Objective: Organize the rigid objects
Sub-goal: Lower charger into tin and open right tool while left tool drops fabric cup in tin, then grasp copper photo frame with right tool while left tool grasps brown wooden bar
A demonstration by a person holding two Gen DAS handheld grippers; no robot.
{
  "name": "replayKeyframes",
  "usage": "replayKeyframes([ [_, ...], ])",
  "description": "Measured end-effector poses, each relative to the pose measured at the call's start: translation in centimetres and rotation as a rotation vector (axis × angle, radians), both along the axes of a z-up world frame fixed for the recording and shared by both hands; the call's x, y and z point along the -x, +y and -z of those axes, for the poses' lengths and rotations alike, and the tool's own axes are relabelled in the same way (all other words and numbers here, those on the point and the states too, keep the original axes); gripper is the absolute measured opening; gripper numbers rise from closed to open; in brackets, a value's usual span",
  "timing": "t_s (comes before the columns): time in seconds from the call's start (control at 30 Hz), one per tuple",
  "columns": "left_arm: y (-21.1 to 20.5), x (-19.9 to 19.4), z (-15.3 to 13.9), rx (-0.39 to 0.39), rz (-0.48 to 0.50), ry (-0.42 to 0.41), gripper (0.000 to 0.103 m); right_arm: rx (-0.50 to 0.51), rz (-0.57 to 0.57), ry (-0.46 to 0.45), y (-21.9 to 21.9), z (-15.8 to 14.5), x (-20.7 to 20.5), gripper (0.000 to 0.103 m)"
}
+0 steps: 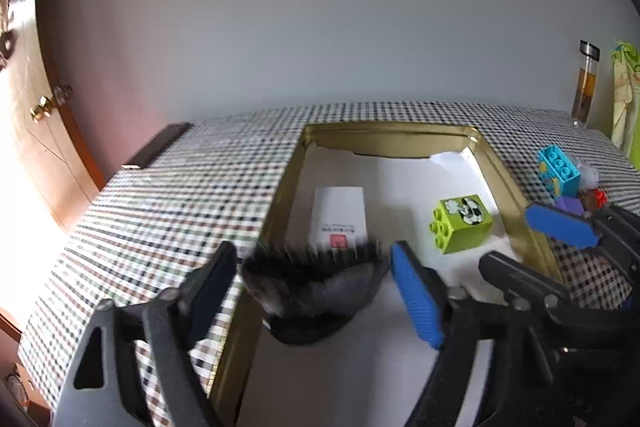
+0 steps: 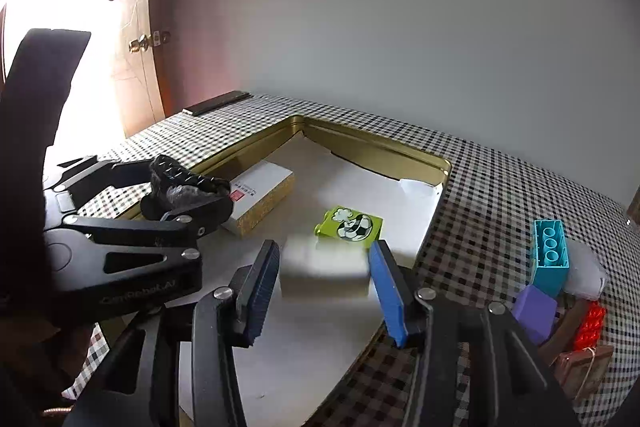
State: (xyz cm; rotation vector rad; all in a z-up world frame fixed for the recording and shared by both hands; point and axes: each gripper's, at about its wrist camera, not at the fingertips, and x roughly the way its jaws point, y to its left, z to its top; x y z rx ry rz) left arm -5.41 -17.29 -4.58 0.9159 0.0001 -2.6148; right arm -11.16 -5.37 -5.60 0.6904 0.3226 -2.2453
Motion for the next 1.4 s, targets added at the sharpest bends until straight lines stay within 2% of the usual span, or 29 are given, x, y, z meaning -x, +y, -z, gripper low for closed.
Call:
replayKeyframes([
  [0.03,0.0,-0.1,-0.1,0.007,-0.006,0.007,0.092,0.003,0.002,0.002,0.0,0.0,0.0,0.06],
  [0.17,0.1,-0.8,-0.6,0.004,-0.017,0.03,0.094,0.029,-0.013,0.004,0.7,-0.3,-0.5,0.062],
  [0.23,0.4,-1.5,-0.8,-0.005,-0.029,0.059,0.1,0.041,-0.014,0.01,1.4,-0.5,-0.8,0.064],
  [0.37,1.8,-2.8,-1.4,0.003,-0.021,0.103,0.101,0.09,0.012,0.017,3.9,-0.9,-1.6,0.07],
  [0.6,6.5,-3.5,-1.9,0.002,0.051,0.149,0.101,0.149,0.124,0.029,10.4,-1.2,-2.1,0.078],
  [0.8,10.7,-3.0,-1.8,0.003,0.12,0.154,0.102,0.136,0.253,0.034,16.0,-0.7,-1.5,0.08],
  [0.9,12.5,-2.3,-1.7,0.0,0.138,0.154,0.102,0.127,0.335,0.01,18.2,-0.1,-0.4,0.08],
  [1.07,15.4,-1.1,-1.5,0.004,0.18,0.153,0.102,0.114,0.413,-0.082,20.3,1.0,2.1,0.08],
  [1.27,16.0,0.0,-1.2,-0.009,0.172,0.153,0.102,0.078,0.409,-0.192,20.5,2.1,4.2,0.08],
  [1.4,16.0,0.7,-0.8,-0.019,0.166,0.134,0.102,0.032,0.395,-0.212,19.5,2.2,4.5,0.08],
])
